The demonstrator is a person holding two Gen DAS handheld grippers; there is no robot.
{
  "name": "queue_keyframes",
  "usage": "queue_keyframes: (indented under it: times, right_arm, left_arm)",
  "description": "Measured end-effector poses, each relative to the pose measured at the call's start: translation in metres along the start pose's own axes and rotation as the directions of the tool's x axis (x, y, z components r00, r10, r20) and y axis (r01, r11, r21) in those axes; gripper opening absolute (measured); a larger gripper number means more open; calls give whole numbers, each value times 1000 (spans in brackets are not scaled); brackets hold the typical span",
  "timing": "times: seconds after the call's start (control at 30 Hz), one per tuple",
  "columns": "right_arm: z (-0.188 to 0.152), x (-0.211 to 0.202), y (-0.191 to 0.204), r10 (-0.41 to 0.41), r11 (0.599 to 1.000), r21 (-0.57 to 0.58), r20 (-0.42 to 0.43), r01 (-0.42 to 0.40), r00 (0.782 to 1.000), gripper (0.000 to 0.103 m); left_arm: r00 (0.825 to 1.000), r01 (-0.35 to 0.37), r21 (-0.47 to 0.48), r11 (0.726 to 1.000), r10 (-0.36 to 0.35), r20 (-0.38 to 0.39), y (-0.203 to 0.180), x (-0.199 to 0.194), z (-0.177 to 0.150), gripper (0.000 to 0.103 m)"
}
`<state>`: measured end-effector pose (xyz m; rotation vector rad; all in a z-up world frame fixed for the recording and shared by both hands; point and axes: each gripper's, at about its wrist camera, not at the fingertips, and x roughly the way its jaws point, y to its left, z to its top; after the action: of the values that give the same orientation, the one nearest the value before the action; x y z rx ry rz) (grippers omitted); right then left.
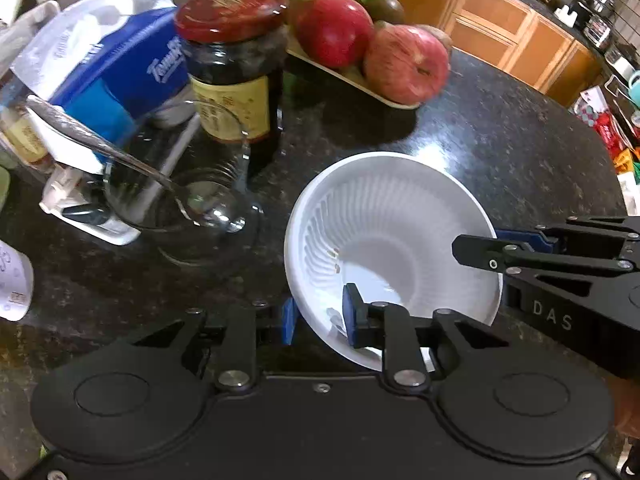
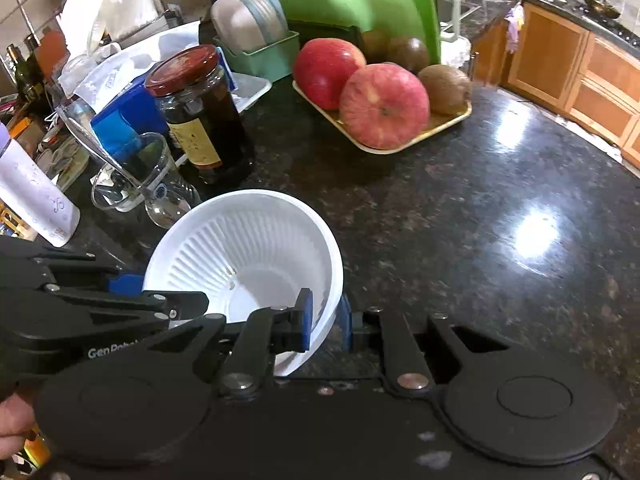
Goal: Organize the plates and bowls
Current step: 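Close the left tool on the rim of the white bowl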
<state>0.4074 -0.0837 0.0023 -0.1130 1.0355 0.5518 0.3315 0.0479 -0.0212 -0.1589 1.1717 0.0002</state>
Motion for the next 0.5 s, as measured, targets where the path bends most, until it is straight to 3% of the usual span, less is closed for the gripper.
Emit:
queue_keyframes:
  times: [0.5]
  right_arm:
    - [-47,-39,-38,-82,991,100,-27,84,996,18]
  left_arm:
    - [998,61,207,976,-60,-12,-63,-1,-4,31]
